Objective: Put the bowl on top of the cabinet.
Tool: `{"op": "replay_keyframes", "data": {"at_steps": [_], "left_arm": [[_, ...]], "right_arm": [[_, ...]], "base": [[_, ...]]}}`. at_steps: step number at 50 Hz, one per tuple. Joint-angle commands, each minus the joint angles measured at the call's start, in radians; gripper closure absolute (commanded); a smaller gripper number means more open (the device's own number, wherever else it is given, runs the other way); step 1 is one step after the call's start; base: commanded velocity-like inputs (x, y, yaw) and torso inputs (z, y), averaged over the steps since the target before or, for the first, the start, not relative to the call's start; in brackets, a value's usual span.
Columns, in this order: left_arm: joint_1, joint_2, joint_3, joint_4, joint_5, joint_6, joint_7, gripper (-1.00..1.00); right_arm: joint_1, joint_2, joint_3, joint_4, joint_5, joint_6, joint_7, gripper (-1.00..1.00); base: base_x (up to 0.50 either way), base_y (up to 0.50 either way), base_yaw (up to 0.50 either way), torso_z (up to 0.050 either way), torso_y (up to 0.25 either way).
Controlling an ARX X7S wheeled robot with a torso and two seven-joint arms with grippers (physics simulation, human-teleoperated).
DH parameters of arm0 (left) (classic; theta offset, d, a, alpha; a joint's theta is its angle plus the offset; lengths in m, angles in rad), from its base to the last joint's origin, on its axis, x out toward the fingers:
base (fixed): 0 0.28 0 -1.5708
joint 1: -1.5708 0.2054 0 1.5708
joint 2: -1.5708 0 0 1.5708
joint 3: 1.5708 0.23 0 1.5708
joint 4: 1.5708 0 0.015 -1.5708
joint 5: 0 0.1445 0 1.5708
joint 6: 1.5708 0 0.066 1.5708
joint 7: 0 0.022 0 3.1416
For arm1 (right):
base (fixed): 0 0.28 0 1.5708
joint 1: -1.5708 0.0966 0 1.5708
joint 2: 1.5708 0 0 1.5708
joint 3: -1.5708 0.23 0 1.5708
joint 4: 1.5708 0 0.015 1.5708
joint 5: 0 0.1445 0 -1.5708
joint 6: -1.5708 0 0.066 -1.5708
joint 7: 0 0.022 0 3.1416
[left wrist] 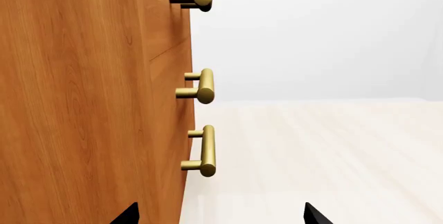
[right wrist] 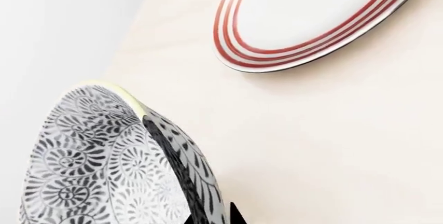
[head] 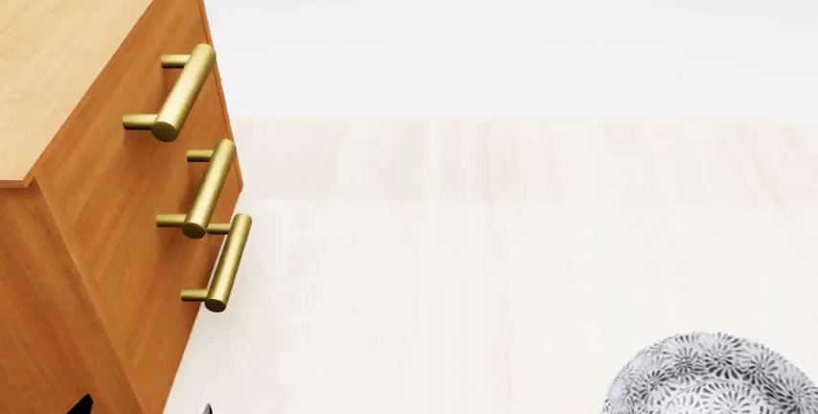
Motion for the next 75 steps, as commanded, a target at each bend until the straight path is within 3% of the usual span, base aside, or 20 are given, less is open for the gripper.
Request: {"op": "replay_keyframes", "data": {"at_steps": [1, 22, 40, 46, 61, 75], "left_arm": [[-0.002, -0.002, 0.003, -0.004, -0.001, 0.003, -0.003, -1.0], [-0.008, -0.013, 0.026, 0.004, -0.001, -0.022, 0.003, -1.0], [-0.011, -0.047, 0.041, 0.026, -0.043, -0.054, 0.051, -1.0], [0.0, -0.075, 0.033, 0.055, -0.138, -0.057, 0.121, -1.0], [0.013, -0.116, 0.032, 0.139, -0.173, -0.156, 0.093, -1.0], [0.045, -0.141, 0.038, 0.167, -0.186, -0.102, 0.14, -1.0]], "right_arm": [[-0.003, 0.0, -0.004, -0.005, -0.002, -0.003, -0.005, 1.0], [-0.025, 0.016, -0.065, -0.091, -0.076, -0.023, -0.125, 1.0], [-0.009, 0.114, -0.139, -0.322, -0.302, 0.105, 0.19, 1.0], [0.02, 0.168, -0.19, -0.414, -0.403, 0.217, 0.318, 1.0], [0.164, 0.264, -0.264, -0.627, -0.457, 0.5, 0.543, 1.0], [0.354, 0.297, -0.379, -0.666, -0.479, 0.74, 0.599, 1.0]], "base": [[0.0, 0.0, 0.0, 0.0, 0.0], [0.0, 0.0, 0.0, 0.0, 0.0], [0.0, 0.0, 0.0, 0.0, 0.0], [0.0, 0.0, 0.0, 0.0, 0.0], [0.0, 0.0, 0.0, 0.0, 0.001], [0.0, 0.0, 0.0, 0.0, 0.0]]}}
